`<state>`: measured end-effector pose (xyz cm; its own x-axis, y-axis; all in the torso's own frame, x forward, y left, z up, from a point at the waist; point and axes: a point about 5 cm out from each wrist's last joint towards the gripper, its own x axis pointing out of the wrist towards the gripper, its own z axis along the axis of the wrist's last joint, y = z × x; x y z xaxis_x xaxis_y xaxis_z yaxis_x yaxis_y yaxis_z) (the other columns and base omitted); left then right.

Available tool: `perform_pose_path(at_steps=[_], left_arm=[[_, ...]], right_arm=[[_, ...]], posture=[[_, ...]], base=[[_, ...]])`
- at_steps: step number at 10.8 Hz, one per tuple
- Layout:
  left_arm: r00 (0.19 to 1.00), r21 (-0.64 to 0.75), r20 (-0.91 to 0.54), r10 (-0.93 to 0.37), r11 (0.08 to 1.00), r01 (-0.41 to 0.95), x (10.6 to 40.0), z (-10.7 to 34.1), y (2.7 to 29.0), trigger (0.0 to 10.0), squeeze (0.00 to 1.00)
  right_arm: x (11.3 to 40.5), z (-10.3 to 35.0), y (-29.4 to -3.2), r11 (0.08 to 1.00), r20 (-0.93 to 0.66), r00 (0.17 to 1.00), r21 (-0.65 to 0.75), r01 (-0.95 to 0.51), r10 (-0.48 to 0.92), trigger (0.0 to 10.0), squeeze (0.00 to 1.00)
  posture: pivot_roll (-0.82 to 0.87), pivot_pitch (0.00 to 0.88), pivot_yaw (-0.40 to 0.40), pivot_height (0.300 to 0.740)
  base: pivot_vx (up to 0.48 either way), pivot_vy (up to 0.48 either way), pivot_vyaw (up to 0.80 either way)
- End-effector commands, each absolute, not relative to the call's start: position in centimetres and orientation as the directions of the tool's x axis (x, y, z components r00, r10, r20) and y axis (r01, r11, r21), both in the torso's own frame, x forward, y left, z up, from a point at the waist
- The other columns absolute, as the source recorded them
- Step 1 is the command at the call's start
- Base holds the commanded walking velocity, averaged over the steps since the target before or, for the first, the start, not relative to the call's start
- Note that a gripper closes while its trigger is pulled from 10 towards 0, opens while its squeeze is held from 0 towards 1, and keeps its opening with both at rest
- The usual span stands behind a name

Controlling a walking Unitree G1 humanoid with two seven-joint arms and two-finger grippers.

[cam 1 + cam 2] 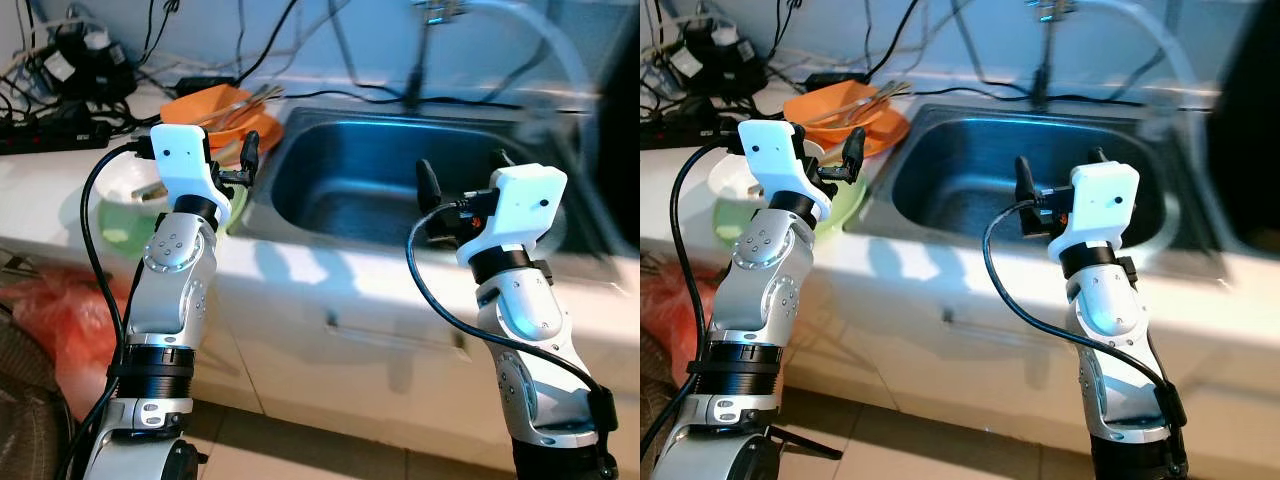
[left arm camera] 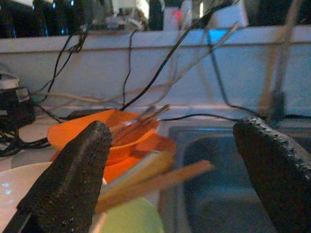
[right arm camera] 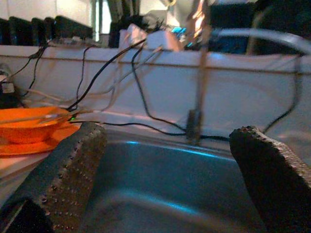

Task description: Kitchen organization

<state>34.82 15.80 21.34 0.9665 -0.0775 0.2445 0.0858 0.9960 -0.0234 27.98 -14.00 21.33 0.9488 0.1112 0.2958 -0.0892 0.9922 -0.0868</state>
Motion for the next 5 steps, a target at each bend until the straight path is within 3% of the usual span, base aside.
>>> perform_pose_path(at_steps=[1,3,5], left_arm=[[0.966,-0.014,0.245,-0.082,0.996,0.088,34.89,21.49,15.96,10.0,0.00],[0.963,-0.049,0.253,-0.091,0.993,0.107,34.82,21.54,15.85,10.0,0.00],[0.965,-0.056,0.245,-0.096,0.992,0.113,34.75,21.40,15.80,10.0,0.00]], right_arm=[[27.85,21.63,-13.92,0.991,0.311,0.944,-0.100,-0.084,0.111,10.0,0.00],[27.85,21.53,-13.89,0.991,0.309,0.944,-0.100,-0.085,0.112,10.0,0.00],[27.86,21.46,-13.85,0.991,0.308,0.945,-0.100,-0.087,0.114,10.0,0.00]], posture=[[0.03,0.033,0.068,0.740],[0.03,0.032,0.068,0.740],[0.03,0.031,0.068,0.740]], base=[[0.480,0.000,0.00],[0.411,0.000,0.00],[0.000,0.000,0.00]])
